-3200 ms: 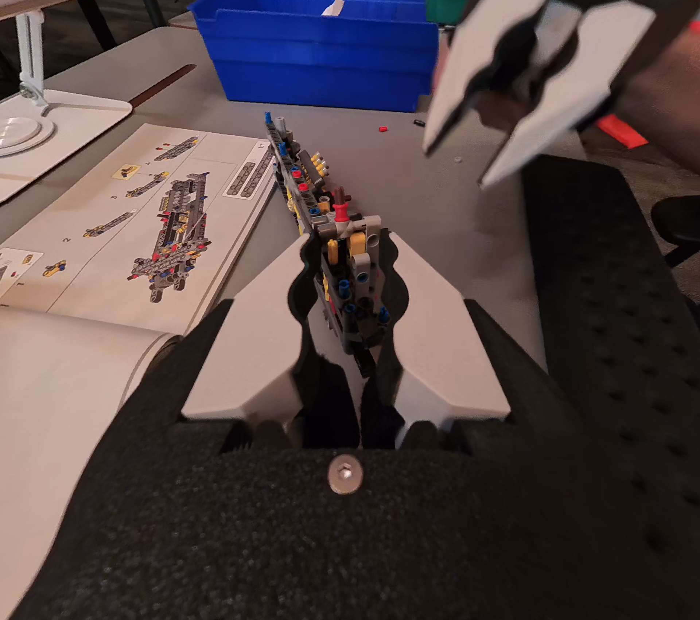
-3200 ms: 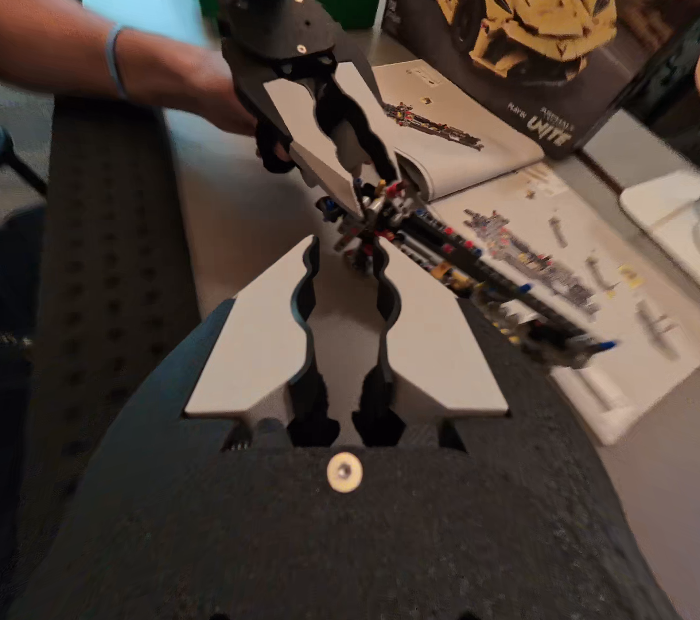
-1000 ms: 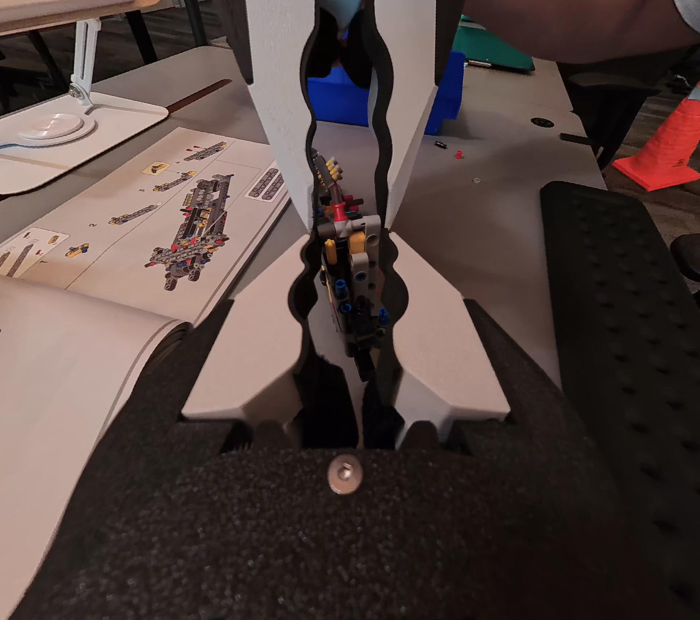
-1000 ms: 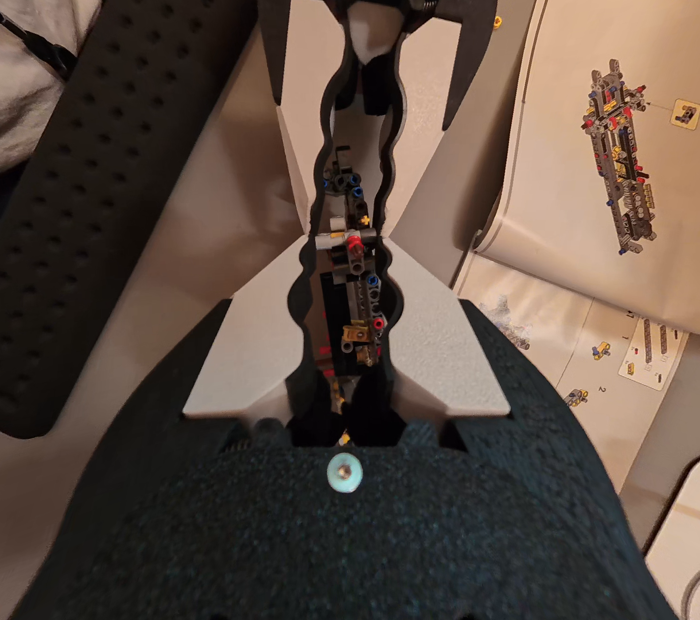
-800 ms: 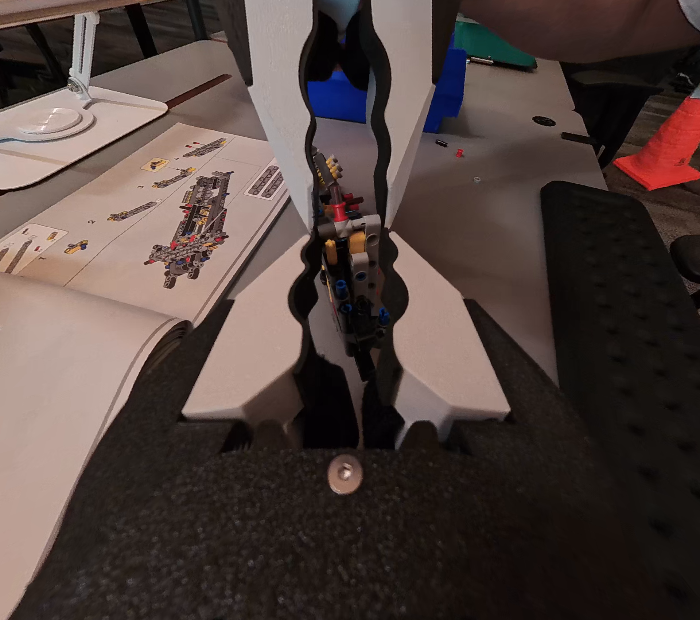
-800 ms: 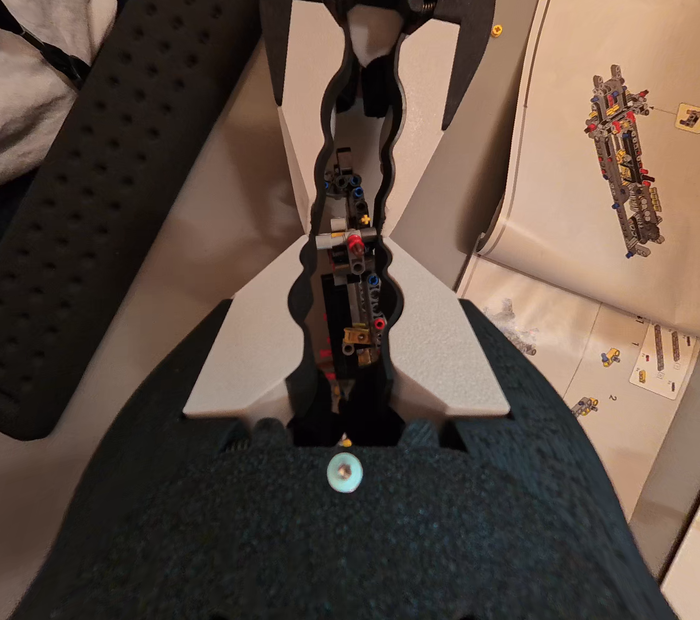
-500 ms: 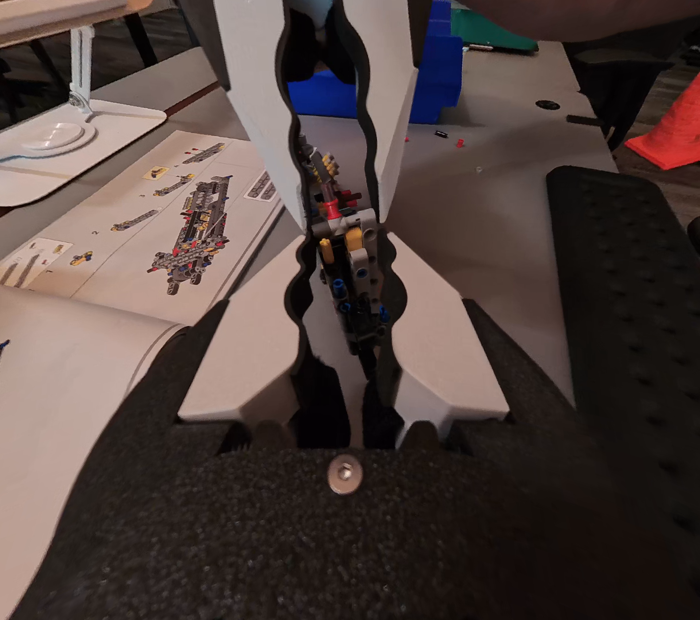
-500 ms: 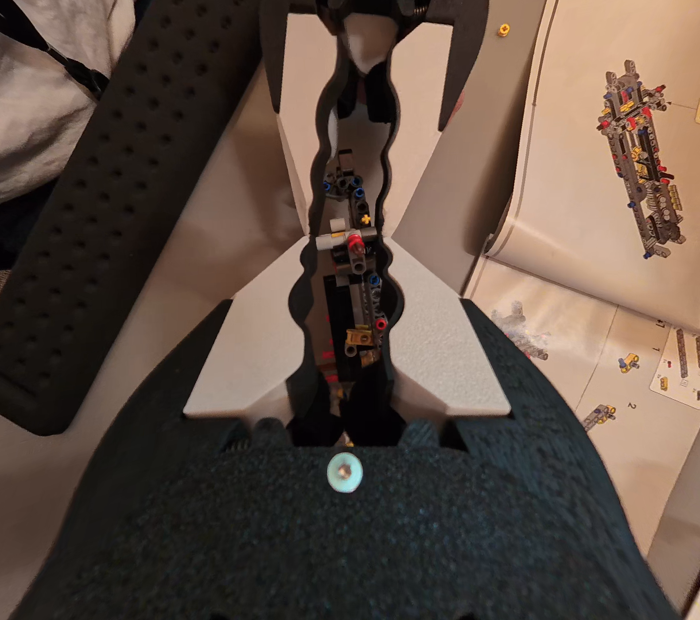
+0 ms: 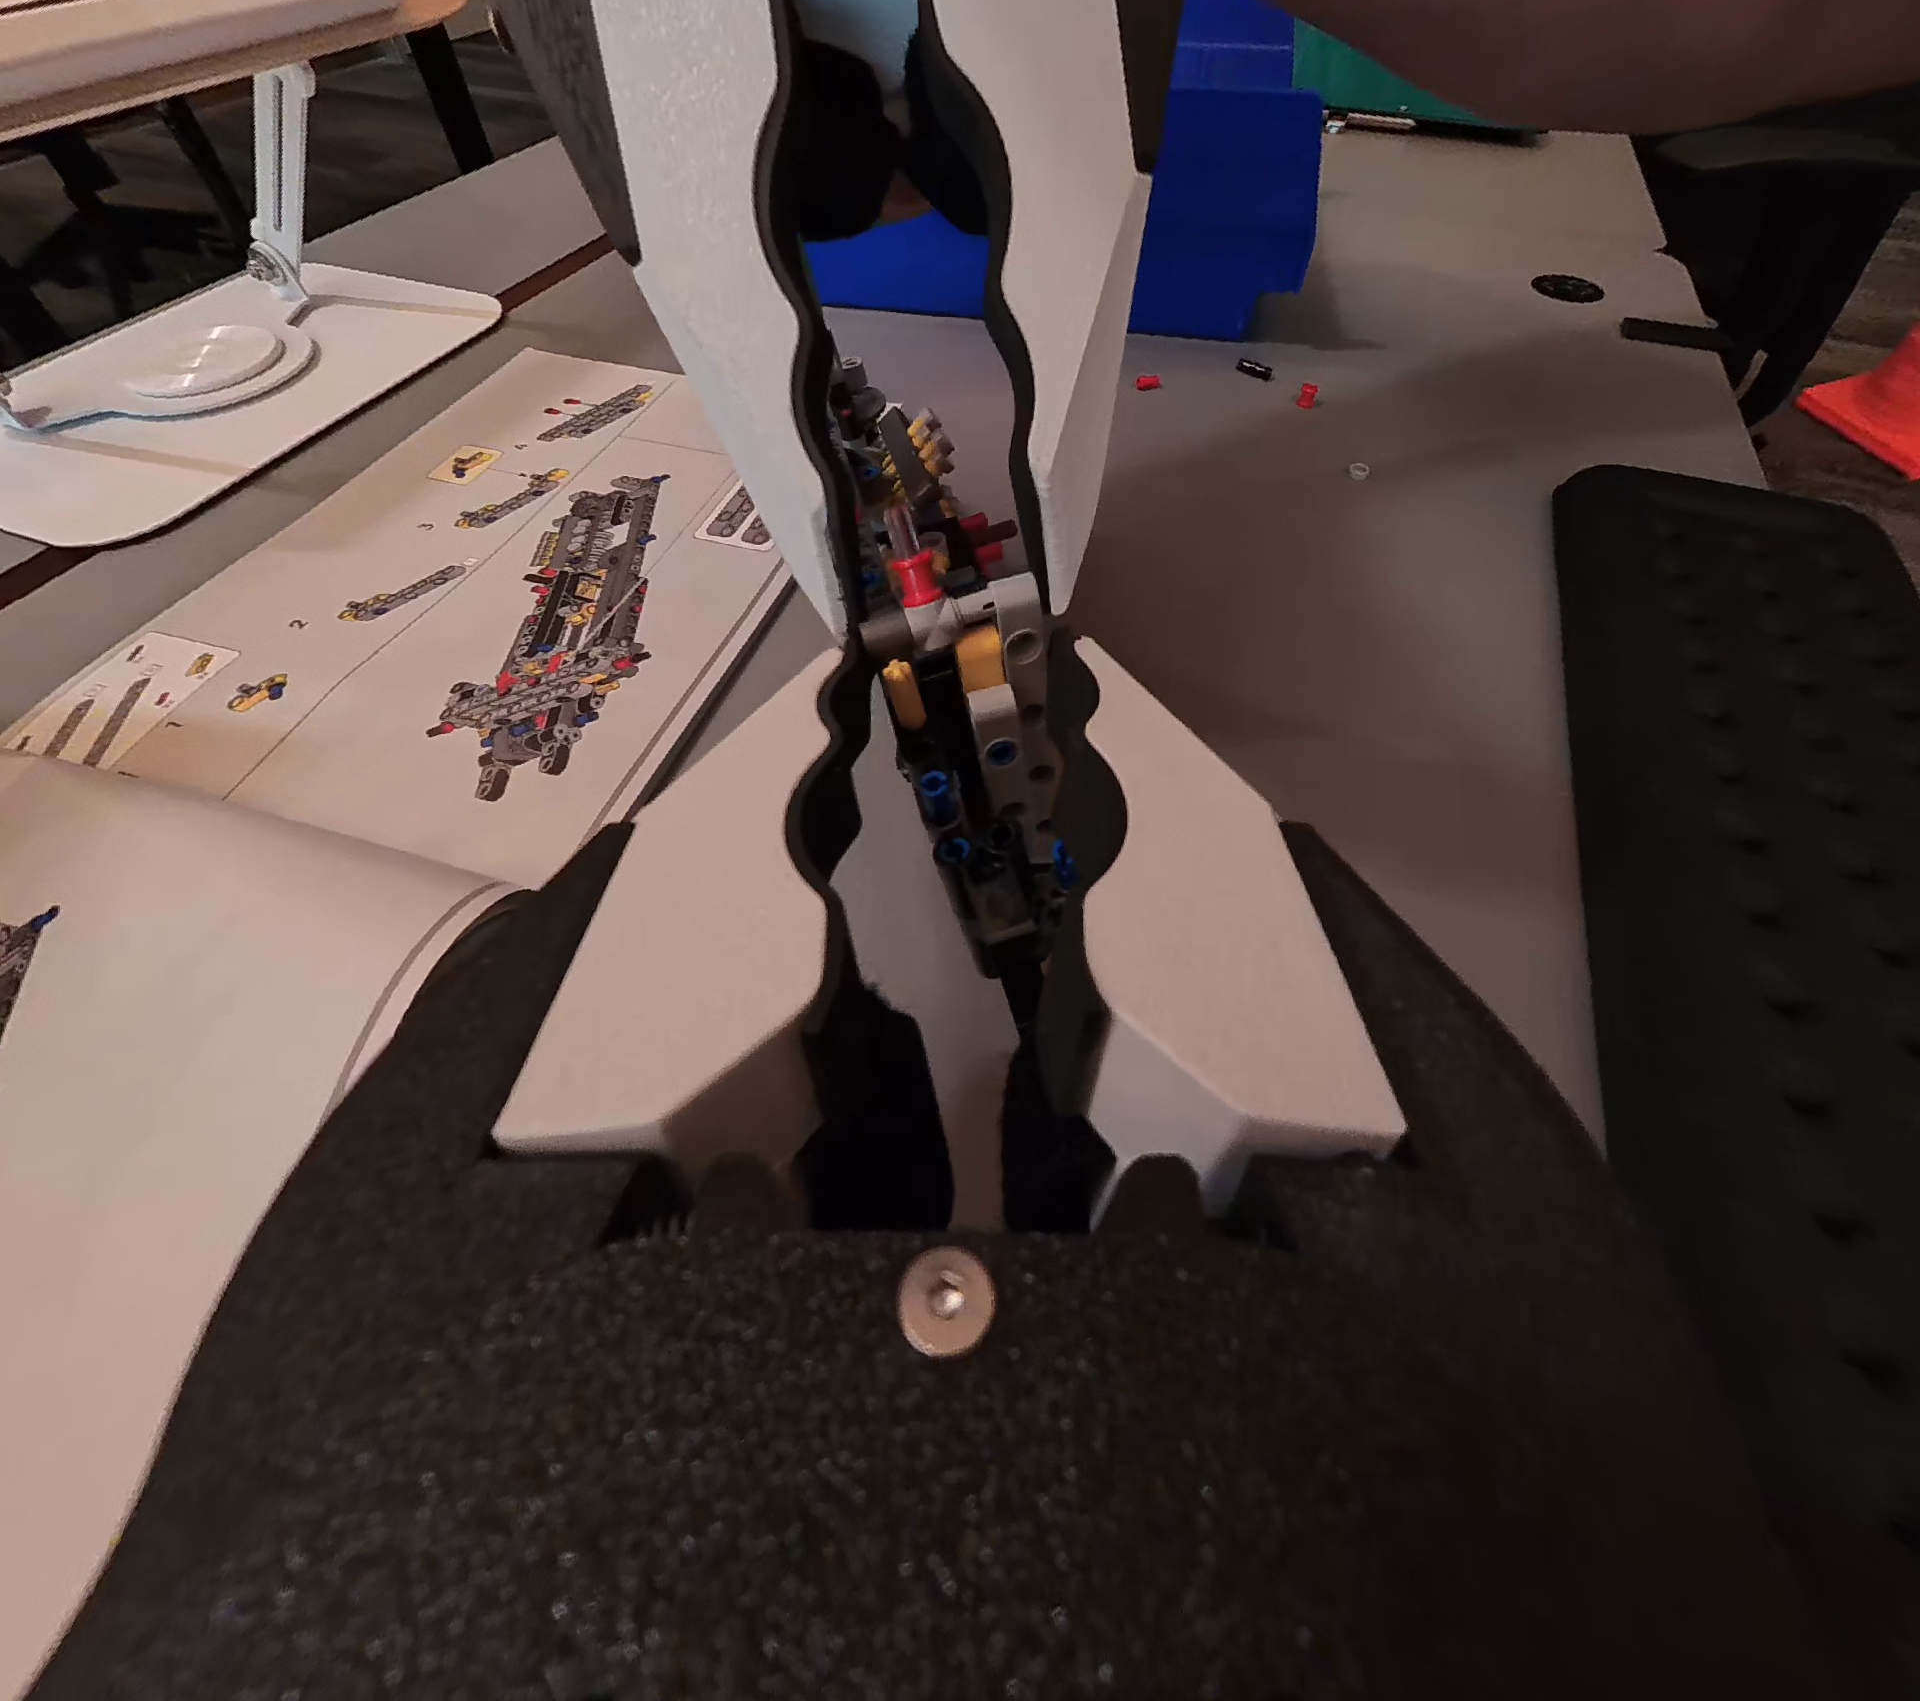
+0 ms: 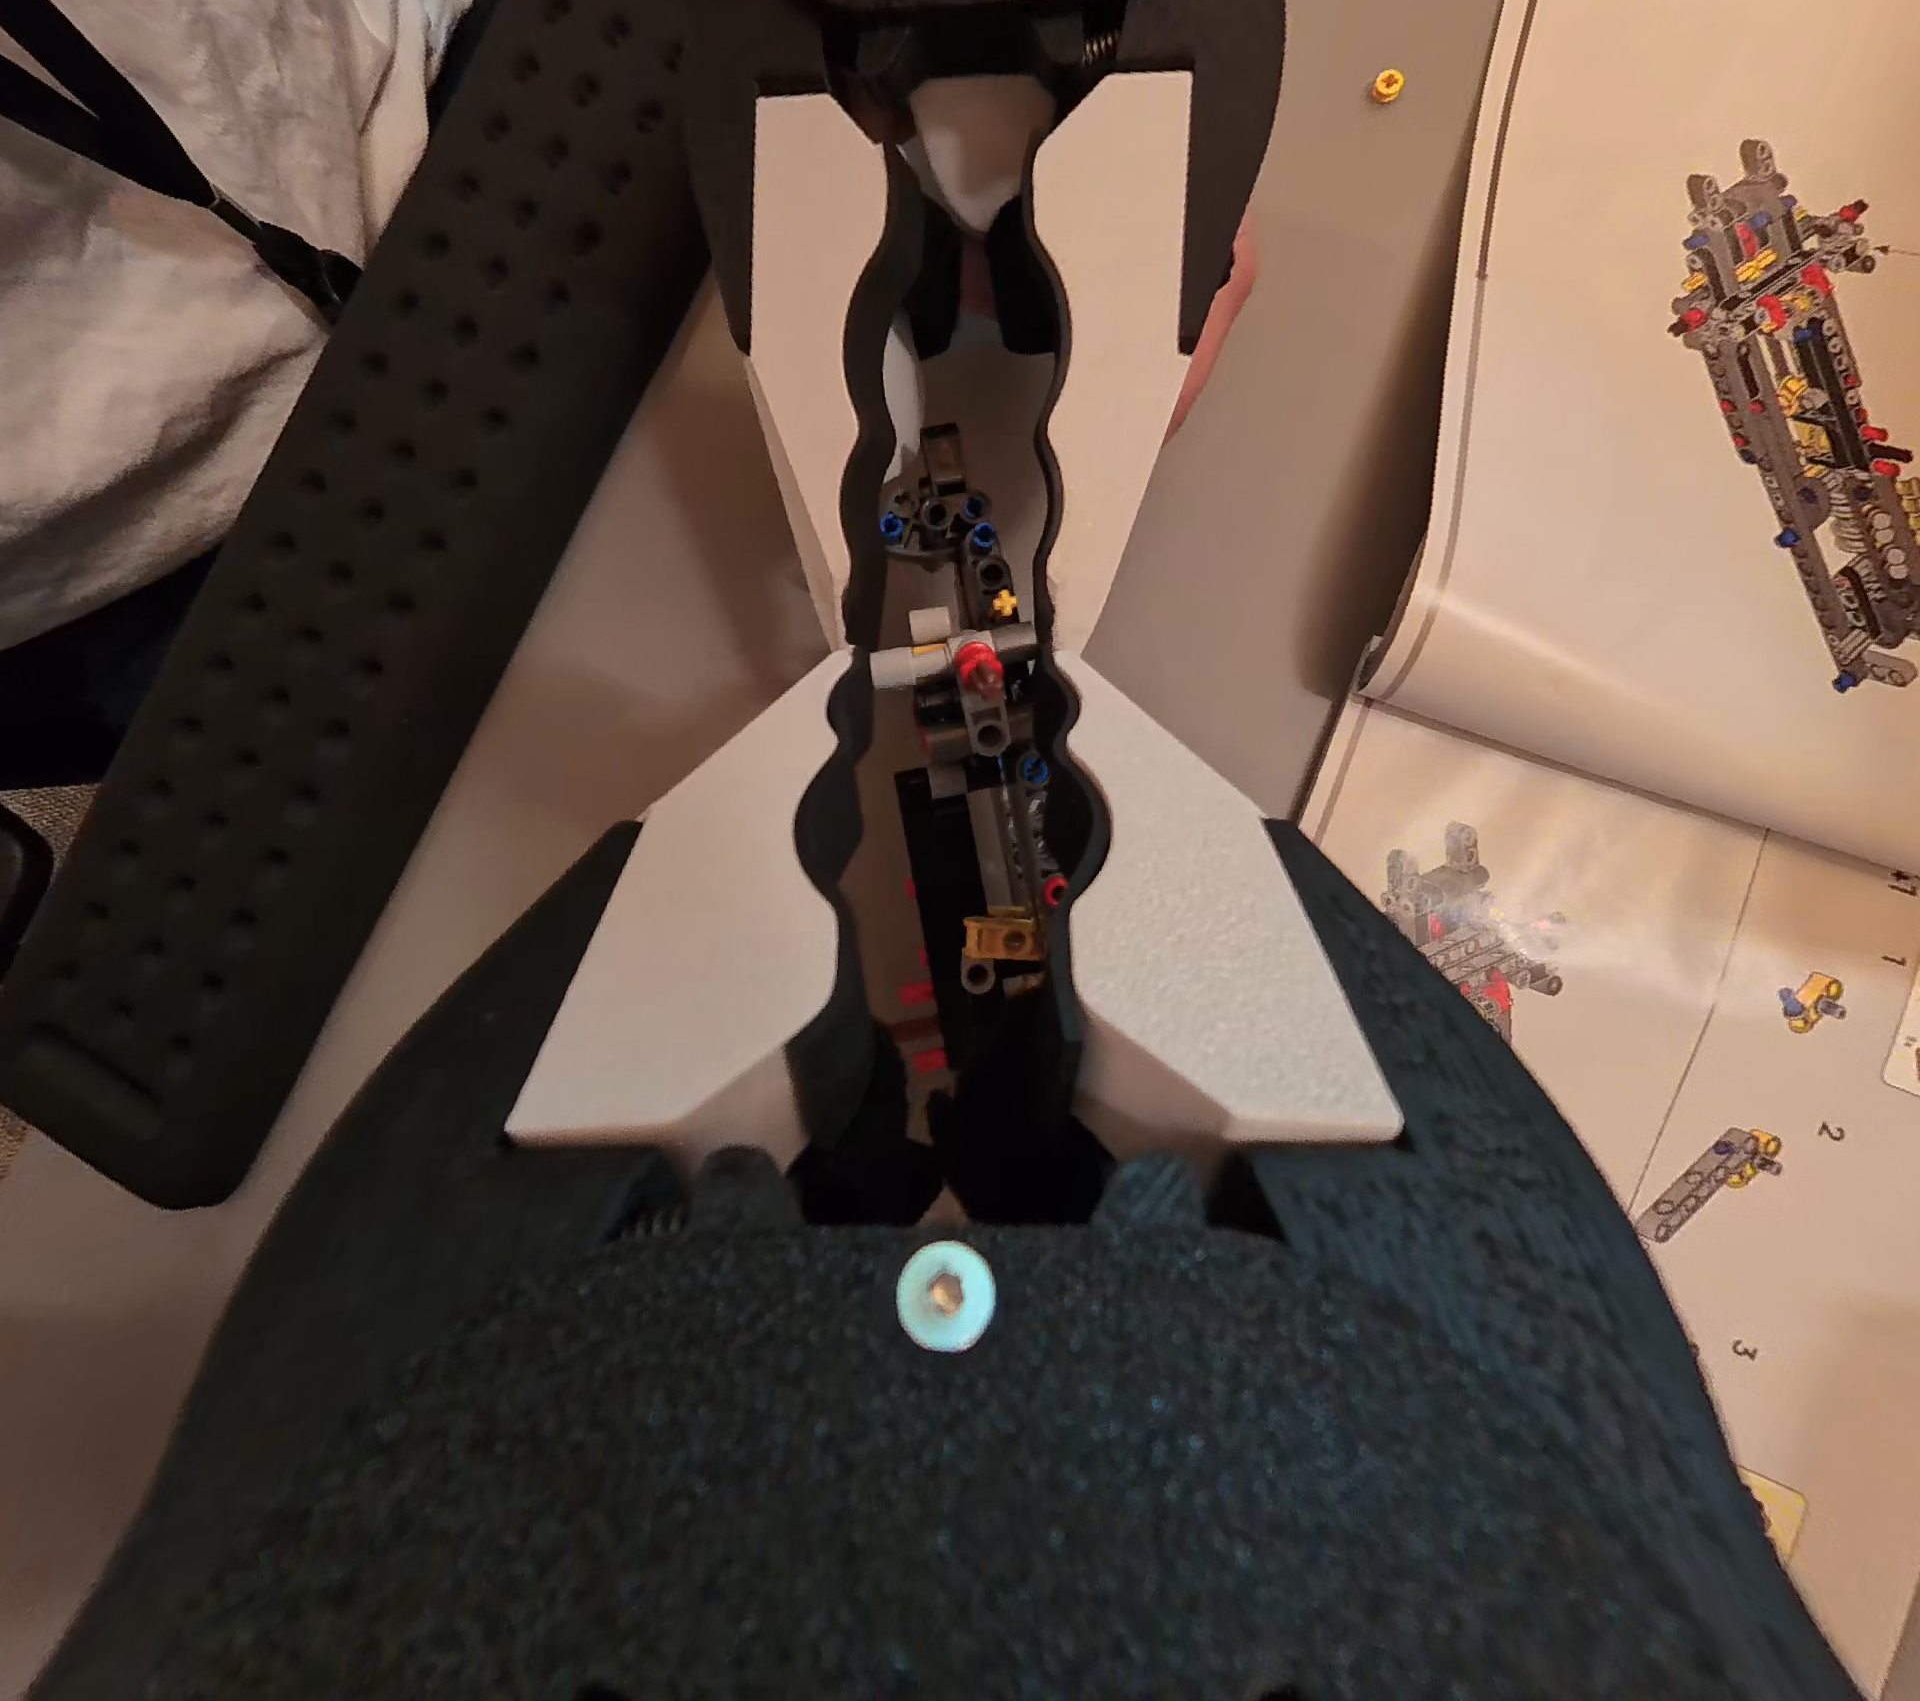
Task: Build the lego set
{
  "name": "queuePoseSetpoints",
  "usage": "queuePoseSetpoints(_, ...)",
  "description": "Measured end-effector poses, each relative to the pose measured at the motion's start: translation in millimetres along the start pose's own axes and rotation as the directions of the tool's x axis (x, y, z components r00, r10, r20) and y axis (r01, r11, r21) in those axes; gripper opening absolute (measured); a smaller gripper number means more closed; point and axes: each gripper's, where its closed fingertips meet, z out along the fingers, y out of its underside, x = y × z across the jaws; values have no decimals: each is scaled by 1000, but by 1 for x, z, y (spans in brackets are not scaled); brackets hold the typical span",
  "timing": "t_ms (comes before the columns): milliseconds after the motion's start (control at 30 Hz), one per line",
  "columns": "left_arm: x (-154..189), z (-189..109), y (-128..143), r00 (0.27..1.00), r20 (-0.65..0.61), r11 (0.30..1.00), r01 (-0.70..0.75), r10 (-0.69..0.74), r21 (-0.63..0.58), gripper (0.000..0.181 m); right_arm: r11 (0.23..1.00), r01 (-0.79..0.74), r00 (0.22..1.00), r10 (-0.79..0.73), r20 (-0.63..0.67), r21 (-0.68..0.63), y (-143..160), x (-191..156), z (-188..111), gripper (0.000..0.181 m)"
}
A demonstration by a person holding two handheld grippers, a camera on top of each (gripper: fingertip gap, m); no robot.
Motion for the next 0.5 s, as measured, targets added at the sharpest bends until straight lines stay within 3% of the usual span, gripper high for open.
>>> queuePoseSetpoints(300,-3,2,0,999,17,999,44,-44,-5,30,992,-118,993,119,-23,38,0,4,-1,30)
queuePoseSetpoints(433,-3,3,0,999,32,1000,28,-28,-9,30,966,-181,956,217,-197,184,-7,6,-21,30)
queuePoseSetpoints(500,-5,3,0,998,48,999,41,-41,-13,30,908,-279,872,376,-313,314,-7,9,-36,24)
